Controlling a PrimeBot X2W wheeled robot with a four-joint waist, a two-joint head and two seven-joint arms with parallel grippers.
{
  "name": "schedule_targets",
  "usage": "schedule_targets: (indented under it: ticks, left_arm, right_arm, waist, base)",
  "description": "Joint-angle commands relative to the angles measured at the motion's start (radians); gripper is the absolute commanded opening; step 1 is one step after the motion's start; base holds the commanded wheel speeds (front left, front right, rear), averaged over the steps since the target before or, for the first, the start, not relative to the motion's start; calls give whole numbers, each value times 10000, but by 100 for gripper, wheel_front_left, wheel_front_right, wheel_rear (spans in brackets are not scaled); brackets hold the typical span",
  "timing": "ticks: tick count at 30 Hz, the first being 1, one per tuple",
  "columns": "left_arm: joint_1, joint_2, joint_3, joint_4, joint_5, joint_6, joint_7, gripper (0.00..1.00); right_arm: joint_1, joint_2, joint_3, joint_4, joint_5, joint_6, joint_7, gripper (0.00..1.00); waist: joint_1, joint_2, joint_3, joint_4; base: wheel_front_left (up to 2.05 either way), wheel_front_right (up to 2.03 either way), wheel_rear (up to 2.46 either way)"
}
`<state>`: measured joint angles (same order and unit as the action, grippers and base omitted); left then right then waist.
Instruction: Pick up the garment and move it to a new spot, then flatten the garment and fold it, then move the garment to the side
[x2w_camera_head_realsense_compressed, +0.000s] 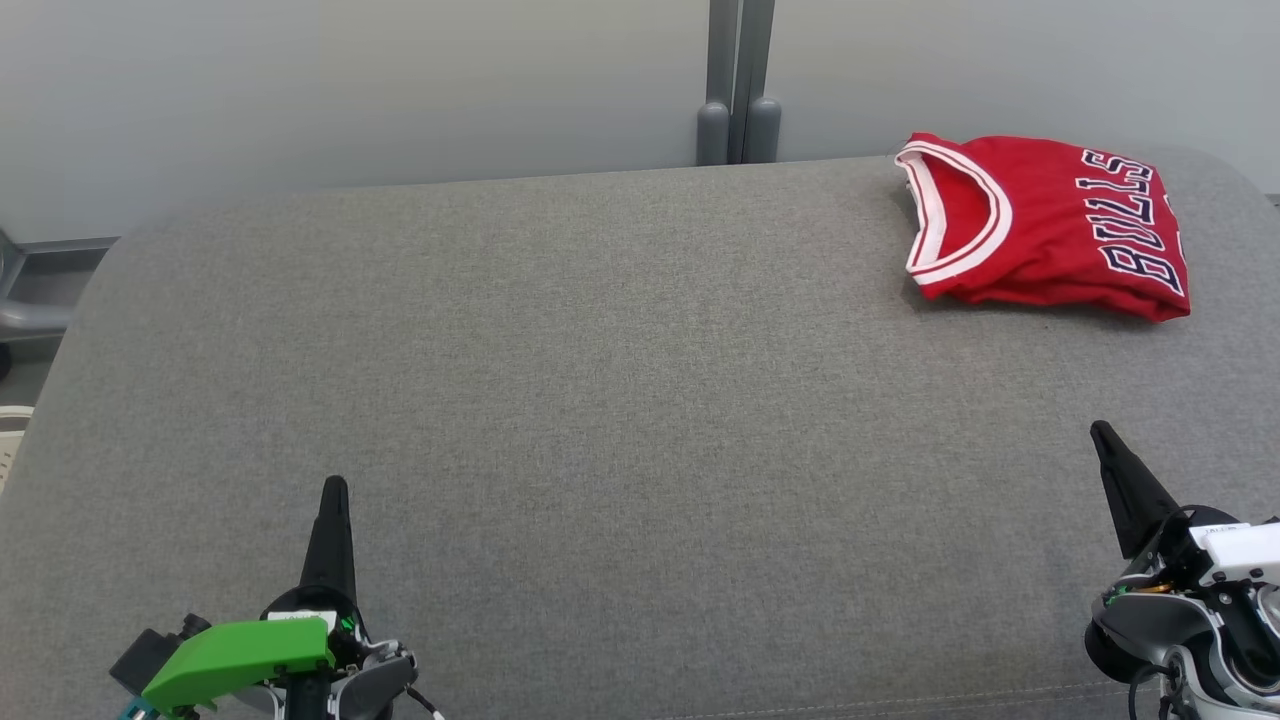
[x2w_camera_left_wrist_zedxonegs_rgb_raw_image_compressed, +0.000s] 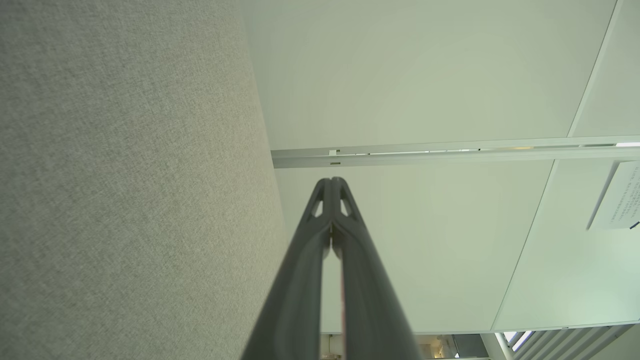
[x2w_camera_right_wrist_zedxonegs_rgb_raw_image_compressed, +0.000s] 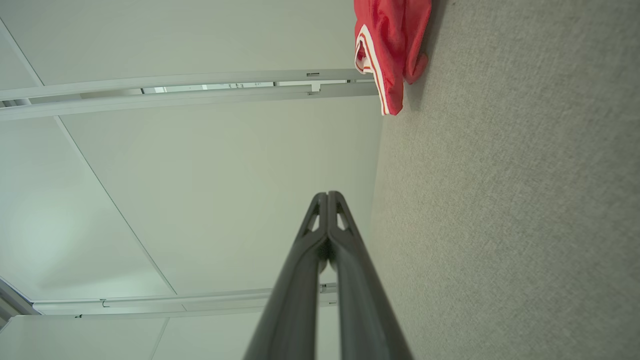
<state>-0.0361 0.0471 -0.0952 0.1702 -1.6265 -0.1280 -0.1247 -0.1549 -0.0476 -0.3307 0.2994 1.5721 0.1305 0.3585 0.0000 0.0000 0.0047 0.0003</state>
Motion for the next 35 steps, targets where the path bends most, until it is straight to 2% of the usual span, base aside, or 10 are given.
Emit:
schedule_targets:
  ticks: [1,35]
  left_arm:
    - [-141,59,8,-9,-34,-51,-13,0]
    - [-140,59,7,-10,-35,-51,-14,0]
  right_arm:
    - [-84,-49,-14,14,21,4,21,0]
    - [-84,-49,-13,14,22,4,14,0]
  waist:
    - [0,0,0,0]
    - [0,0,0,0]
  base:
    - [0,0,0]
    - [0,0,0]
